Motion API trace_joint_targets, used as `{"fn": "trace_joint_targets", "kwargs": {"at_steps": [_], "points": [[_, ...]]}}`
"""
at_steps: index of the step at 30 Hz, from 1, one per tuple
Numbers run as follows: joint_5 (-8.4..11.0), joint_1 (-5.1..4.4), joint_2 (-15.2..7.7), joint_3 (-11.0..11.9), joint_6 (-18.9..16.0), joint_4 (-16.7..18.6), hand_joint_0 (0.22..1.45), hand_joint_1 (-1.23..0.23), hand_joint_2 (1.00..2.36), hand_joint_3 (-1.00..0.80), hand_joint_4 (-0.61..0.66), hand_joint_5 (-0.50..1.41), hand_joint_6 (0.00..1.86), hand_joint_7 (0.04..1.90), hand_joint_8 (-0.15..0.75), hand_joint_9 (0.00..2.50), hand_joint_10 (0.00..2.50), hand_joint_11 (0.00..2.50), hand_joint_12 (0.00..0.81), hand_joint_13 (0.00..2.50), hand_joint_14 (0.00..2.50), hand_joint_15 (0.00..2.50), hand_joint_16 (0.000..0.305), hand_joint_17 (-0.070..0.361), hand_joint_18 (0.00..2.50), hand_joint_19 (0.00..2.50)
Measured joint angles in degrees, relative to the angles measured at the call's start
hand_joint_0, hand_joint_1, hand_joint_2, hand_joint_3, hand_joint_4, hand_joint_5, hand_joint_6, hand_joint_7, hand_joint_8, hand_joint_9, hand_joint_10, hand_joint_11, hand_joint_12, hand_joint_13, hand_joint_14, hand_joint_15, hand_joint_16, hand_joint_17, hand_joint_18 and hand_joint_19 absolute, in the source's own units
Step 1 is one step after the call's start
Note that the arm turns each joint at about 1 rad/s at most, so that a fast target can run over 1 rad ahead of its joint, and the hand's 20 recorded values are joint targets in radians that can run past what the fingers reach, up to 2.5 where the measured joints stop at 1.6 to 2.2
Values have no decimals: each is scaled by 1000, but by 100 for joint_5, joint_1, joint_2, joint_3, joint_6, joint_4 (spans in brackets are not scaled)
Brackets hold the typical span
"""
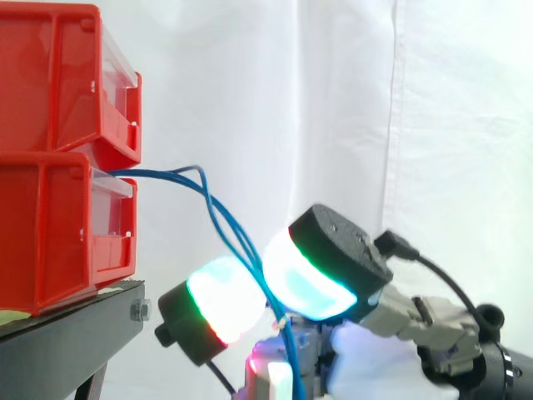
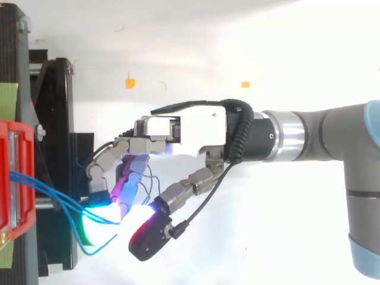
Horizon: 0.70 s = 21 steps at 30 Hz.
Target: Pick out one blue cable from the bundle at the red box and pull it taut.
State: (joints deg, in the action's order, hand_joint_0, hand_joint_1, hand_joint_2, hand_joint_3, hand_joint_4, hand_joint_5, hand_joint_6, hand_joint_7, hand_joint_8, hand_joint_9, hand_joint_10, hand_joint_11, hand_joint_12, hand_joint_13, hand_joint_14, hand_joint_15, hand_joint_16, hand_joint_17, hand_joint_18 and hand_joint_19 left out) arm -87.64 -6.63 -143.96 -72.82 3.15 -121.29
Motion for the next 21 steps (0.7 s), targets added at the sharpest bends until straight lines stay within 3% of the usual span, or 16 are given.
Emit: {"fn": "trace_joint_targets", "kwargs": {"at_steps": [11, 21], "points": [[-272, 206, 480, 0, -20, -1044, 620, -774, 1020, -233, 76, -93, 888, 1039, 317, 1197, 17, 539, 371, 1126, 18, 517, 49, 110, 1004, 623], [-263, 234, 576, 237, -438, -2378, 616, -754, 1019, -262, 91, -92, 894, 1021, 314, 1205, 19, 536, 369, 1135, 19, 516, 50, 112, 1013, 634]]}}
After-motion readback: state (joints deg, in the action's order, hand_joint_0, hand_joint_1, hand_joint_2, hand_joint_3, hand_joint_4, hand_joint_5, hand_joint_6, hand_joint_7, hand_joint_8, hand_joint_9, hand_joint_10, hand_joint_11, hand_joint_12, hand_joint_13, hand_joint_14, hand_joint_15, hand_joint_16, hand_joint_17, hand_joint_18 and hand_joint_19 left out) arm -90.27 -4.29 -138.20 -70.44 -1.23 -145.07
